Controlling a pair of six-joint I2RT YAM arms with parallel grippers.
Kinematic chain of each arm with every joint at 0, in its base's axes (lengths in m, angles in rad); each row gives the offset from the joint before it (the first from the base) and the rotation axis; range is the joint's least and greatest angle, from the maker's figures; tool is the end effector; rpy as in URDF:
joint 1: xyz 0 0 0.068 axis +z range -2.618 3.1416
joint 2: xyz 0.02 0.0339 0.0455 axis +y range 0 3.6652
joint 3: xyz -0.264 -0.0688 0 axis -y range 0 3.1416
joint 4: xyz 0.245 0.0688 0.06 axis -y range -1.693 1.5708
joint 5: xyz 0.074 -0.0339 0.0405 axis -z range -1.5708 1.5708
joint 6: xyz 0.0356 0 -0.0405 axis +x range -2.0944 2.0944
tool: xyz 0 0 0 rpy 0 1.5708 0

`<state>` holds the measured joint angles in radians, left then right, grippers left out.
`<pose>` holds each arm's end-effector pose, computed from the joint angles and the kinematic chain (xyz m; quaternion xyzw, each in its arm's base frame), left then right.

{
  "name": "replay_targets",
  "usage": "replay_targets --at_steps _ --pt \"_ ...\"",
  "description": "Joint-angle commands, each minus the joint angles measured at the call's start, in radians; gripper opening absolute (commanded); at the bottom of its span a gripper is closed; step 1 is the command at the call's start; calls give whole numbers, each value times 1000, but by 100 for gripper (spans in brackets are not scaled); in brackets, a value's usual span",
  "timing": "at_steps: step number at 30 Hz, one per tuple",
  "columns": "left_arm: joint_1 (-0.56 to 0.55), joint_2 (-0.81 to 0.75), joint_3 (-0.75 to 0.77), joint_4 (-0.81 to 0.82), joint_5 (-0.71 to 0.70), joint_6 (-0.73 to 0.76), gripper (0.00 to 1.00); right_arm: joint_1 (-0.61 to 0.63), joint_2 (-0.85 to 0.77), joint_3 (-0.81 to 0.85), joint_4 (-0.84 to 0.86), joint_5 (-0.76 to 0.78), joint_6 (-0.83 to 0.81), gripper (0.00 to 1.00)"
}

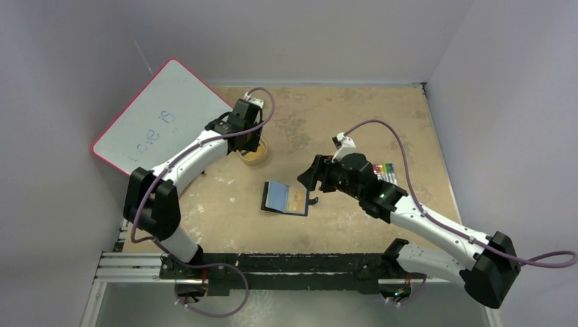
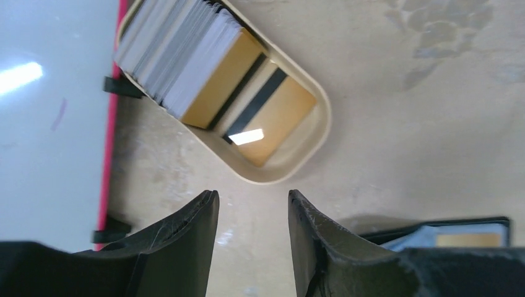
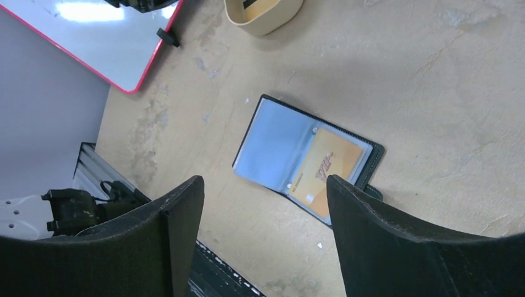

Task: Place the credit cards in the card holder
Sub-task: Insert the credit card into the card holder, then pick up the credit card from the storage box.

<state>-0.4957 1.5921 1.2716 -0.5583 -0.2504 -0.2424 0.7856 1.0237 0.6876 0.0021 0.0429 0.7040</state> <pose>0.3088 -0.1569 0.2737 0.0759 0.9312 -0.0118 0.3562 0.1688 0.1667 0.2789 -0.0208 0.8145 0.3800 0.4380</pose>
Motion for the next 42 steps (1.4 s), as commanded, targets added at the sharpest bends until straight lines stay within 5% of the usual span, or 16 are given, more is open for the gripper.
replay_targets --at_steps 1,12,24,33,42 --pt "55 107 121 -76 -51 237 46 6 -9 64 -43 43 -48 75" --pt "117 324 333 -148 -65 368 53 6 7 105 -91 93 -44 74" --pt "128 440 359 -91 -34 409 54 6 72 152 -103 110 -46 74" --pt "129 423 307 52 -145 419 54 6 81 155 -128 107 -42 74" --pt "129 440 310 57 -167 433 46 6 57 133 -125 112 -28 74"
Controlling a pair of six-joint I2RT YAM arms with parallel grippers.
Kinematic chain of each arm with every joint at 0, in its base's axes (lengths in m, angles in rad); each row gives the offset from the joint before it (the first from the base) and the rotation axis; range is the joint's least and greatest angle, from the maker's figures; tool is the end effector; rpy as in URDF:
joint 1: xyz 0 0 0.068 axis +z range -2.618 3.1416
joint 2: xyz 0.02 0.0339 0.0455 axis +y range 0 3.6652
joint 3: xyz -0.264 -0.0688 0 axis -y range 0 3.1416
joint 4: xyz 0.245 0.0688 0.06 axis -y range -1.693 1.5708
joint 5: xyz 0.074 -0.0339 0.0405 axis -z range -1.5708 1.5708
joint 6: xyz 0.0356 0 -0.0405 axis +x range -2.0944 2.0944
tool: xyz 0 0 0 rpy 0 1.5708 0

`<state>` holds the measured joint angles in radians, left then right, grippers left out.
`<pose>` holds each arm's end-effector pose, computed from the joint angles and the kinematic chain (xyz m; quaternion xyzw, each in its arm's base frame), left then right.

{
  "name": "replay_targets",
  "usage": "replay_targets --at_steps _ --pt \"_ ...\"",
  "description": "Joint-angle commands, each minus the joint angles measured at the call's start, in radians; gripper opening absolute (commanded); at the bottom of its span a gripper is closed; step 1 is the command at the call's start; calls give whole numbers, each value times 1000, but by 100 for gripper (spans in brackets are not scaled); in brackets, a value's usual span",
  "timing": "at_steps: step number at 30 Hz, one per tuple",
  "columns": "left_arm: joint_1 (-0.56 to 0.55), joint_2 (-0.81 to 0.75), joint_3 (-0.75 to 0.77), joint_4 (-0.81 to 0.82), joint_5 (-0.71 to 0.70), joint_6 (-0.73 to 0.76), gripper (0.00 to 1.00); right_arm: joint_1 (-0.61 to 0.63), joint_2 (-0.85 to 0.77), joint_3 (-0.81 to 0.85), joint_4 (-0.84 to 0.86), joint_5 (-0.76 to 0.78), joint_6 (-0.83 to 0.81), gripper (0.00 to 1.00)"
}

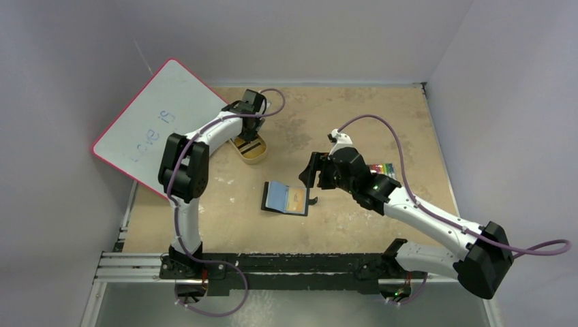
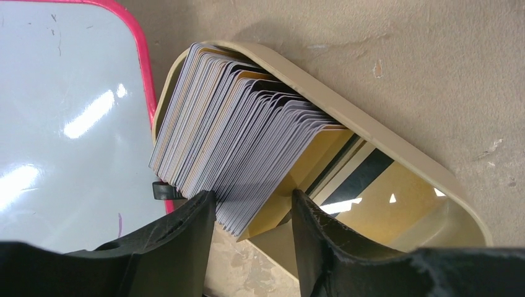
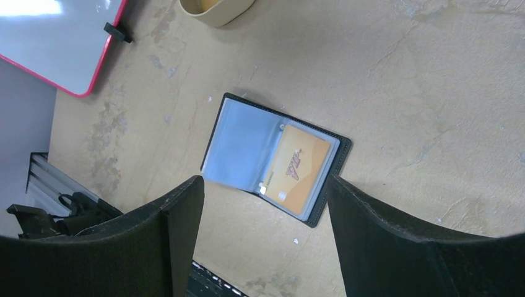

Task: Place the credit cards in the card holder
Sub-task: Pick up the credit card from the storage box.

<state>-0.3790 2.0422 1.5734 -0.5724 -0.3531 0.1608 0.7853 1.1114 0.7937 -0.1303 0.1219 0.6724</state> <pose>0.4132 -0.1513 0.1988 0.2090 0.9280 0.1405 0.2746 0.1820 0.1758 0.2832 -0.0153 0.8454 0.3154 0.4307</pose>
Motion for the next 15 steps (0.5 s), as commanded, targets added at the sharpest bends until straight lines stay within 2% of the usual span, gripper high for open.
replay_targets --at_steps 1,5,15 --pt "12 -6 11 65 -63 29 44 5 -33 28 5 35 3 74" --pt "1 3 34 28 -67 22 38 6 -38 23 9 37 3 75" --pt "-13 2 39 18 -120 27 34 5 -34 15 17 22 3 74"
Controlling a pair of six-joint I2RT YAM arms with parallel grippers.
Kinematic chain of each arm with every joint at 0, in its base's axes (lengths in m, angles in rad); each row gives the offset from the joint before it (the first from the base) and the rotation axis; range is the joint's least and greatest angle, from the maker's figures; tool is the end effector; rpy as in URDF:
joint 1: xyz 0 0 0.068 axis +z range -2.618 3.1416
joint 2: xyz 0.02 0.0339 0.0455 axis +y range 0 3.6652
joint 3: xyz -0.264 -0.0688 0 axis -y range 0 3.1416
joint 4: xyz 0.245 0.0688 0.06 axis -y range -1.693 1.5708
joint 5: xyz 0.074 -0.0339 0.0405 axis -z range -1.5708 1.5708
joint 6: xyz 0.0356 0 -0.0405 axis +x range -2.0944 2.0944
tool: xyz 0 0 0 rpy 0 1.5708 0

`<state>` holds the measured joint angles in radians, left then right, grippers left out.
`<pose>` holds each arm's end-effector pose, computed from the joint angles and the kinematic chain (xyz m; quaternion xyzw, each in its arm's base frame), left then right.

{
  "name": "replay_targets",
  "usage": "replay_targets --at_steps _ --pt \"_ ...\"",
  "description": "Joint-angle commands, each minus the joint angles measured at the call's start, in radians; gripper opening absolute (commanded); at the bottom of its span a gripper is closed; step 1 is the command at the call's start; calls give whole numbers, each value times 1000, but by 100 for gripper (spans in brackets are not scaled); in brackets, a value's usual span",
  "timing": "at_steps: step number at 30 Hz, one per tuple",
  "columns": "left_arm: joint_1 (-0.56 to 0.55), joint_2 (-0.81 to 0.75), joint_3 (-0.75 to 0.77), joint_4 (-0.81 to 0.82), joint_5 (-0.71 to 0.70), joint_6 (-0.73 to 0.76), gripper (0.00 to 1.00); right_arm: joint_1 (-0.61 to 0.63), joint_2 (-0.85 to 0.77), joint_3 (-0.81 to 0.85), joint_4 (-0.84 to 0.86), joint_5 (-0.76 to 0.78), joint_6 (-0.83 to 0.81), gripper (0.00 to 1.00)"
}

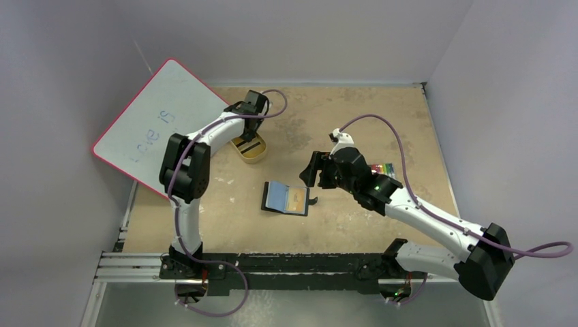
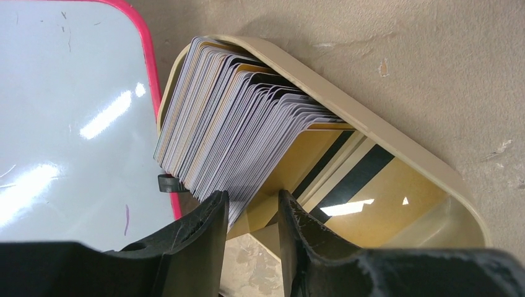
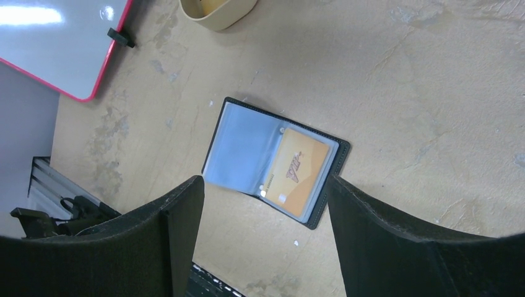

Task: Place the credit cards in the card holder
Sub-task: Pick up the credit card from the storage box.

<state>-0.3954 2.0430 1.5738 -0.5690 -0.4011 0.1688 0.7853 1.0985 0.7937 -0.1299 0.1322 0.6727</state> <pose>0.4114 -0.1566 0.1994 0.2128 0.9226 0.1618 0.2780 0.1806 0.1740 0.2863 -0.0119 0.8418 0.3161 0.4375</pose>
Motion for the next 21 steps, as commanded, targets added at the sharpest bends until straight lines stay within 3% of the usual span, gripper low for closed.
replay_targets --at_steps 1,21 --pt "2 0 38 14 -75 18 34 6 -22 16 18 11 4 74" --pt "-23 12 72 -4 -118 23 29 5 -32 10 17 5 10 75"
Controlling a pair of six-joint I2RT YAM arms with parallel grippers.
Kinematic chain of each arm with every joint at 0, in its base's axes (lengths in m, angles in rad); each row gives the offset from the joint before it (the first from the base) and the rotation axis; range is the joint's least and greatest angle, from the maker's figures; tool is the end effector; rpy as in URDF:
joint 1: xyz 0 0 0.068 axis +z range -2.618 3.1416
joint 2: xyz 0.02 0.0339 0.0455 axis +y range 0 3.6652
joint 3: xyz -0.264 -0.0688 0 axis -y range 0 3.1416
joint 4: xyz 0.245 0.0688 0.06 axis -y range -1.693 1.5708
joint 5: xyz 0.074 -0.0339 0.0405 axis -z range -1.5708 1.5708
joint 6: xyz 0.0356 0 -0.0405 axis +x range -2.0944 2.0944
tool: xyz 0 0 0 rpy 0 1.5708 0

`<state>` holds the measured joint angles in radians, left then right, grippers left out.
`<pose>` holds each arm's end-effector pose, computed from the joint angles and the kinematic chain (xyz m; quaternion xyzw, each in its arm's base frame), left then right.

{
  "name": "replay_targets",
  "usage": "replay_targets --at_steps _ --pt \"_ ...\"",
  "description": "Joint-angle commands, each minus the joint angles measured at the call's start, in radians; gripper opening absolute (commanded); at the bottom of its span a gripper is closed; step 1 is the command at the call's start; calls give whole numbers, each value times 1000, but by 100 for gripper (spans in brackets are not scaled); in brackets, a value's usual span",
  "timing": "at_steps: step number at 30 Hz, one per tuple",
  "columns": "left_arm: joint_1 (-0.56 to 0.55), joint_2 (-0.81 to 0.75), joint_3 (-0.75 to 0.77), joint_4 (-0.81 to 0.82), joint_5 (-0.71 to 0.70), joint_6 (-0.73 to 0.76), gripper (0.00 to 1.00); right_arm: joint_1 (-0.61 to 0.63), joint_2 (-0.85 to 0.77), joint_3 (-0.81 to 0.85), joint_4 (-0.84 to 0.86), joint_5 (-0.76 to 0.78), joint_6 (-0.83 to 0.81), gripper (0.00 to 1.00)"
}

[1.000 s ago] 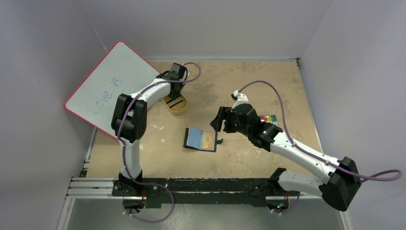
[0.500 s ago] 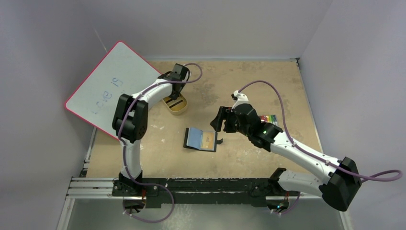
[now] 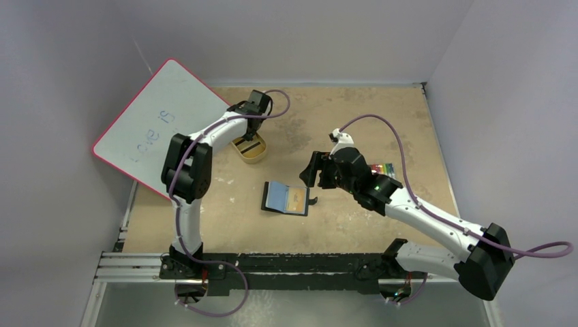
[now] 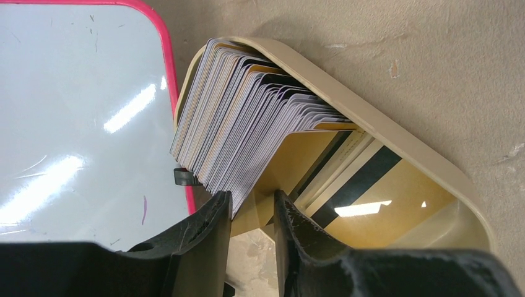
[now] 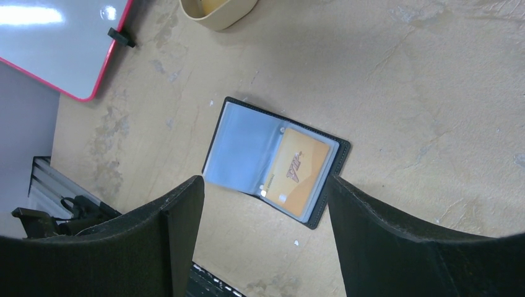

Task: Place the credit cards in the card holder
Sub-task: Pick up the credit card from the storage box.

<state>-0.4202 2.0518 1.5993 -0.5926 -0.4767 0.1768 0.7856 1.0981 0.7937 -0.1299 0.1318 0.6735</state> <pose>0.4100 -0.1653 0.2030 0.2173 0.9149 0.1957 0.2783 0.1805 0.1740 0.2864 -0.0117 0.8417 0.3165 0.4373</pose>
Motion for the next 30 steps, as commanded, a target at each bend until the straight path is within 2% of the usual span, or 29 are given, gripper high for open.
replay_targets --at_steps 1,4,9,13,21,27,30 --pt "1 4 47 19 -43 15 28 6 -32 10 17 6 9 75" --pt "1 6 49 13 -42 14 19 6 -33 8 18 5 8 75" --pt "0 7 52 8 -41 12 18 6 -30 6 22 3 11 75" --pt "-5 16 73 -23 -36 5 11 6 -27 6 23 3 10 75" --pt "-15 19 126 -125 8 -42 12 5 -16 10 36 -9 9 75" --pt "-15 35 138 -165 -6 -35 18 6 -9 12 39 -18 7 75" --pt "-16 42 140 -168 -12 -25 9 5 -10 16 40 -21 8 75"
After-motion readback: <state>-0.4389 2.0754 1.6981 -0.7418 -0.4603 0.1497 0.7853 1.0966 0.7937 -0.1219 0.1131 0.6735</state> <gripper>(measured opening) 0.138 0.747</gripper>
